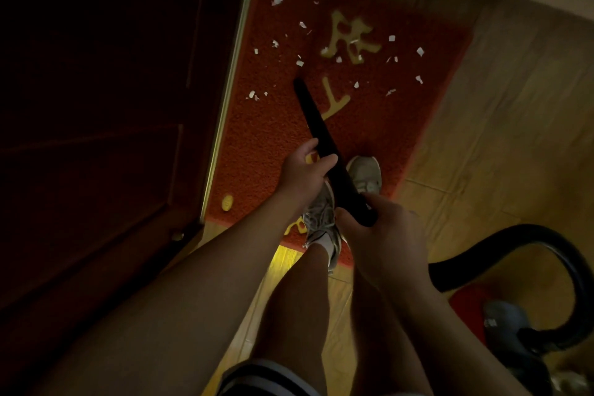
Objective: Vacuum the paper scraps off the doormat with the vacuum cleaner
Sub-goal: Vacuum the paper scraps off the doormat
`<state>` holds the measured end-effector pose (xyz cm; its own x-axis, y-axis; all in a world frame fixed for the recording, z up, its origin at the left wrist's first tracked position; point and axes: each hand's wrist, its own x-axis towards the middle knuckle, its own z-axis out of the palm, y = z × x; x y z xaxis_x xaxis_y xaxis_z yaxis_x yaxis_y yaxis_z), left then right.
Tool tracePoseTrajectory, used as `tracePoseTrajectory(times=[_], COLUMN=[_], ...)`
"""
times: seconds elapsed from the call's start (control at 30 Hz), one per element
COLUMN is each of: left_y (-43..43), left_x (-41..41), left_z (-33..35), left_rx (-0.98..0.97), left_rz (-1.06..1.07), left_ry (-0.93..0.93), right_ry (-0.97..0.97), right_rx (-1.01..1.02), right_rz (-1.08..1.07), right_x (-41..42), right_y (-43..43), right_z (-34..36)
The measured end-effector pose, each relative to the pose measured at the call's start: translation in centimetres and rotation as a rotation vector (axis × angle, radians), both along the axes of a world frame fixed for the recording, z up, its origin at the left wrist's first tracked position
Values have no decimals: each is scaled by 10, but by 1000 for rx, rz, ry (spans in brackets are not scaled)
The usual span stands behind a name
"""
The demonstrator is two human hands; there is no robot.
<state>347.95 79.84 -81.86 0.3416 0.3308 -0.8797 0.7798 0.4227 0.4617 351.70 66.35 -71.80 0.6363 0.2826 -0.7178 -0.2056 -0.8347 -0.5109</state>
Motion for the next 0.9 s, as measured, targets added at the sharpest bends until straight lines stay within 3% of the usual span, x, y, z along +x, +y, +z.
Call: tracePoseTrajectory(times=[0.9], left_y=[17], left_x=[-15], left_z=[-9], left_rx=[11], left_rz=[168], left_ry=[24], right_ry=[32], right_rx=[43], right_rz=[148], right_x=[13], right_y=[20], right_z=[0])
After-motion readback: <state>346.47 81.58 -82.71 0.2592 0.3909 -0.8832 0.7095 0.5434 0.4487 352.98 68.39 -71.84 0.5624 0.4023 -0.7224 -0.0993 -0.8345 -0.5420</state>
